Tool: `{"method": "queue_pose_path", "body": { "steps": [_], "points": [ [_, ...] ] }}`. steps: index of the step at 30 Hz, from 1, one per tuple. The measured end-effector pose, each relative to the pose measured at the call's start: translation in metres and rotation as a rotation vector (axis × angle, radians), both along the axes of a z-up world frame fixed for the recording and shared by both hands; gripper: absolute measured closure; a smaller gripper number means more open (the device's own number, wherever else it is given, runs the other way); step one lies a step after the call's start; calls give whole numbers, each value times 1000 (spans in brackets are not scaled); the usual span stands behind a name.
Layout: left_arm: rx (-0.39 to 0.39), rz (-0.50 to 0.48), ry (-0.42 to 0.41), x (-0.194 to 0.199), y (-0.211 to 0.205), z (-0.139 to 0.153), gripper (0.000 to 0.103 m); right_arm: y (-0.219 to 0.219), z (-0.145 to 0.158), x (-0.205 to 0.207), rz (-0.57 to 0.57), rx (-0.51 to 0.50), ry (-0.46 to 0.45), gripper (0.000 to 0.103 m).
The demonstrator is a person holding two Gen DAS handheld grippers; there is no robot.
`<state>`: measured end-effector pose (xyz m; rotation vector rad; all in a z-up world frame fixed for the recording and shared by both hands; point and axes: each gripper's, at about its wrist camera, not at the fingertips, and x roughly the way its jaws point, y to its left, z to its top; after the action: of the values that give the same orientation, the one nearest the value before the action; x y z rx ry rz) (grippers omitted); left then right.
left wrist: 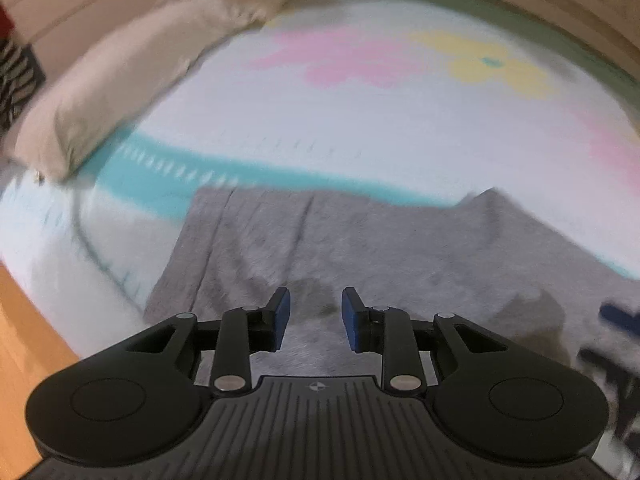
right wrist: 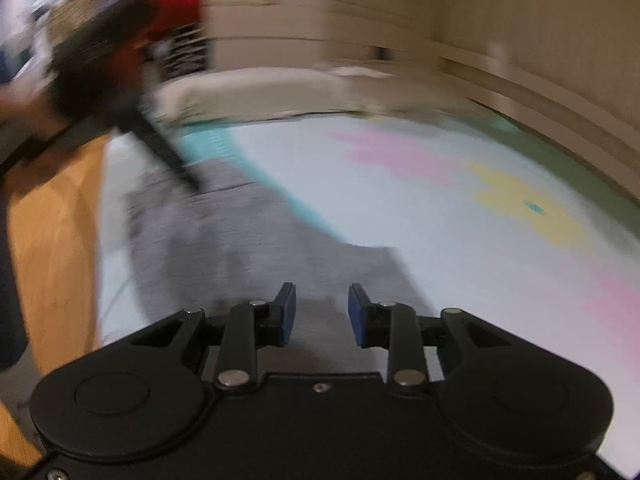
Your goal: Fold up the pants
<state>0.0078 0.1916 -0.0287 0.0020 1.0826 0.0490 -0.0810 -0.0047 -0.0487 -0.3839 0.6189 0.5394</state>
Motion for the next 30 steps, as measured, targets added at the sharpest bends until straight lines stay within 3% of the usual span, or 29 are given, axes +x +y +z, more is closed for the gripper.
{"method": "queue_pose_path", "body": {
  "steps": [5,11,15,20,25,27,28,30],
  "points": [
    [-28,-15,150,1,12,-38,75,53,-21,-12,147,-80,-35,63],
    [-32,50,49,-14,37,-26,75,98,-45,-11,295,-161,-88,58],
    [-38,106,-3,-18,52,-16,75,117,-66,-10,316,-247,-125,60],
    [-43,69,-19,-14,42,-9,75,119,-71,-12,296,-261,-116,62],
    [10,32,-61,-15,29,0,74,130,-83,-15,346,-315,-142,62],
    [0,39,-73,-16,31,3,74,131,-85,-12,331,-319,-138,71],
    [-6,48,-77,-16,34,5,74,129,-83,-8,323,-300,-118,82],
    [-9,72,-85,-18,41,8,74,123,-75,-1,289,-226,-78,86]
  ]
}}
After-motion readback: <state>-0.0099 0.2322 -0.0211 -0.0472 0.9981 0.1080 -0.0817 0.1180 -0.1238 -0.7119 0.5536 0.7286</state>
